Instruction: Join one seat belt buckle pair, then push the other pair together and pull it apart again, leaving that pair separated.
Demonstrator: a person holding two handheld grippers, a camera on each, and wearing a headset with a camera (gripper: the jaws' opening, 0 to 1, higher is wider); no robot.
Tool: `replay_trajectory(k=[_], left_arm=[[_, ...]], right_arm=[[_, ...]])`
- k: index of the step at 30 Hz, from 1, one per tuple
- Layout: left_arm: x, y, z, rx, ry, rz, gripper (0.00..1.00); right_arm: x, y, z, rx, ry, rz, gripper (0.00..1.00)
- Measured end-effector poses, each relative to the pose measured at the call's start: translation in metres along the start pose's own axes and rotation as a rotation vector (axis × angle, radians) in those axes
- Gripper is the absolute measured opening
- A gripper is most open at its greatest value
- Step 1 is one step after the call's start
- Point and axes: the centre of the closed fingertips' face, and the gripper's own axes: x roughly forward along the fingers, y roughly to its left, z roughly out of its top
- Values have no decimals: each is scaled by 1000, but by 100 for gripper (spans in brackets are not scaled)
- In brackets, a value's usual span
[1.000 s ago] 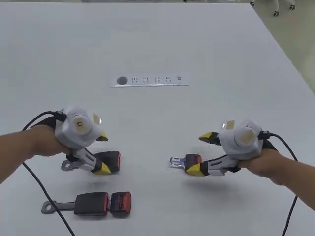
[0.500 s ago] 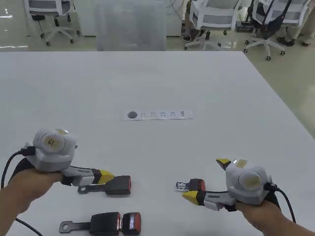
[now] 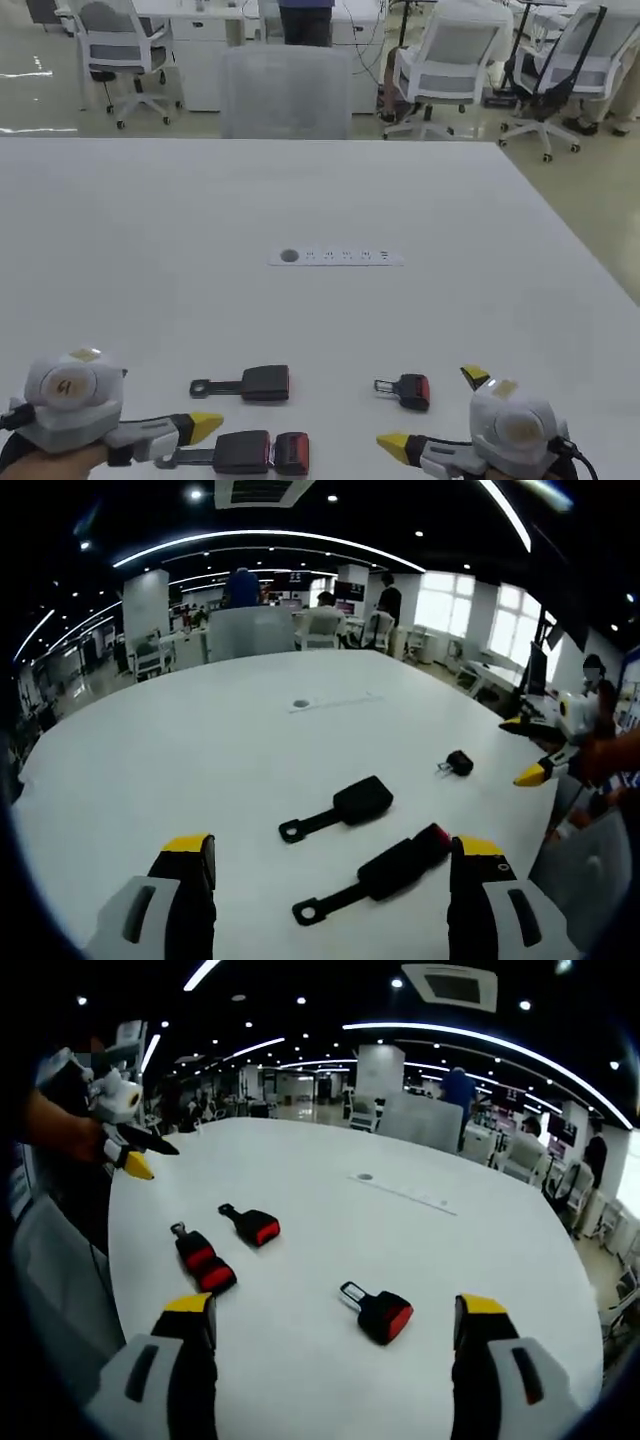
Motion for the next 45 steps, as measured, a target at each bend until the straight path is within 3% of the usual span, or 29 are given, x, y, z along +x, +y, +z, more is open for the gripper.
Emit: replay_trajectory(k=[8,11,13,17,22,35,45], left_arm=[[-20,1,-28,12,9,9,100],[-28,-7,-30,-4,-20,-29,100],[-33,-10,-33,16,-27,-33,100],[-44,-24,-29,9,-87,-95,100],[-49,-29,-32,7,-92,-118,100],[-53,-19,-23,33,-129,-109,100],[-54,-20,-27,41,-116,-119,100]], right_arm=[[-13,12,-2,-21,-7,-1,100],[-20,16,-4,-23,-12,1,100],[-24,19,-7,-22,-15,2,100],[-30,27,-11,-40,-18,-2,100],[-34,29,-14,-2,-25,-8,100],[-37,27,-10,0,-40,-8,100],[-34,33,-12,5,-33,7,100]])
